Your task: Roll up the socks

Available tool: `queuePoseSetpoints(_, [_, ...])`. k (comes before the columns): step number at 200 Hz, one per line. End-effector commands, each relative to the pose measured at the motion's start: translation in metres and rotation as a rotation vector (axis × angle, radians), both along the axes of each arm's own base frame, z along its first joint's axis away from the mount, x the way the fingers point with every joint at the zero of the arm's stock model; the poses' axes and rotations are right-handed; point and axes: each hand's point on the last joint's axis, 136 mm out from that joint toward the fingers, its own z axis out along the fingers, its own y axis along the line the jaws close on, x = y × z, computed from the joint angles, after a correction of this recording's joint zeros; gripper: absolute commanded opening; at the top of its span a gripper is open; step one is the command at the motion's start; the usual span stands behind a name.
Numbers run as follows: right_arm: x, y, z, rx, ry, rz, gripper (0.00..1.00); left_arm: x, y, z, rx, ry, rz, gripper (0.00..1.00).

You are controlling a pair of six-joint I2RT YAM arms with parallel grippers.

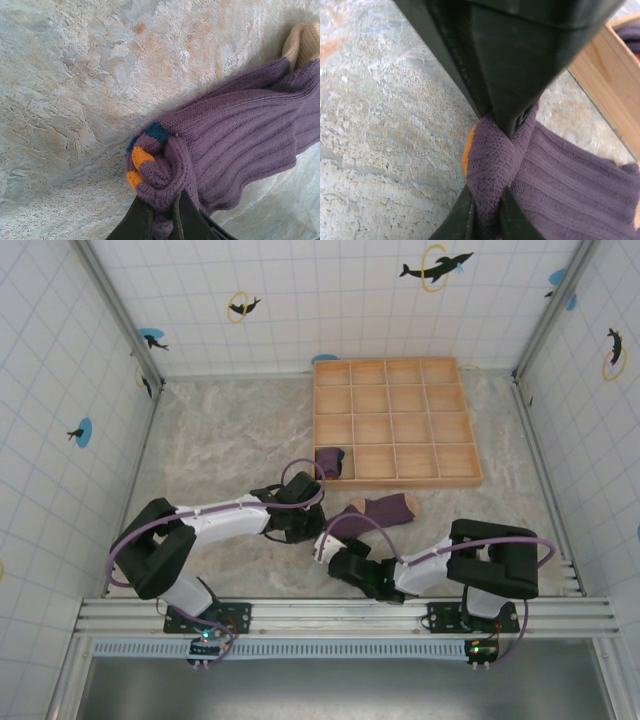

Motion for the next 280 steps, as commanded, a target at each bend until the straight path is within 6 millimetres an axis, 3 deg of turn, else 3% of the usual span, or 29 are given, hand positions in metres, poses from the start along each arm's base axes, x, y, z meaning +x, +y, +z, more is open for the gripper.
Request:
queuePoseSetpoints(1, [0.002, 0.006, 0.003, 0.031, 0.032, -0.017, 0.00, 0.000, 0.002, 0.004, -0.005, 0.000, 0.008, 0.04])
queuePoseSetpoints(9, [0.001, 0.006, 0.002, 0.046, 0.057, -0.020, 0.00, 0.002, 0.002, 0.007, -0.012, -0.011, 0.013, 0.17])
queuePoseSetpoints(26, [-0.004, 0.004, -0.001, 0.106, 0.164, -0.016, 0.00, 0.007, 0.002, 0.015, -0.025, -0.048, 0.024, 0.53])
queuePoseSetpoints(36, [-0.006, 0.002, -0.003, 0.156, 0.241, -0.028, 0.00, 0.010, 0.003, 0.021, -0.032, -0.070, 0.034, 0.65])
queuePoseSetpoints(46, [-0.006, -0.001, -0.004, 0.211, 0.324, -0.048, 0.00, 0.013, 0.002, 0.027, -0.044, -0.096, 0.039, 0.69])
queuePoseSetpoints(99, [-0.011, -0.018, -0.007, 0.404, 0.656, -0.135, 0.00, 0.021, 0.002, 0.045, -0.105, -0.188, 0.057, 0.71])
queuePoseSetpoints(139, [-0.017, -0.031, -0.011, 0.532, 0.874, -0.211, 0.00, 0.018, -0.001, 0.040, -0.111, -0.166, 0.046, 0.68])
queuePoseSetpoints(192, [-0.015, -0.044, -0.016, 0.676, 1.053, -0.406, 0.00, 0.016, -0.009, 0.040, -0.149, -0.190, 0.019, 0.62])
queuePoseSetpoints(226, [-0.011, -0.054, -0.018, 0.794, 1.158, -0.532, 0.00, 0.005, -0.012, 0.033, -0.211, -0.187, -0.001, 0.63])
queuePoseSetpoints(280, [-0.005, -0.069, -0.027, 0.846, 1.239, -0.695, 0.00, -0.010, -0.023, 0.029, -0.271, -0.192, -0.055, 0.63])
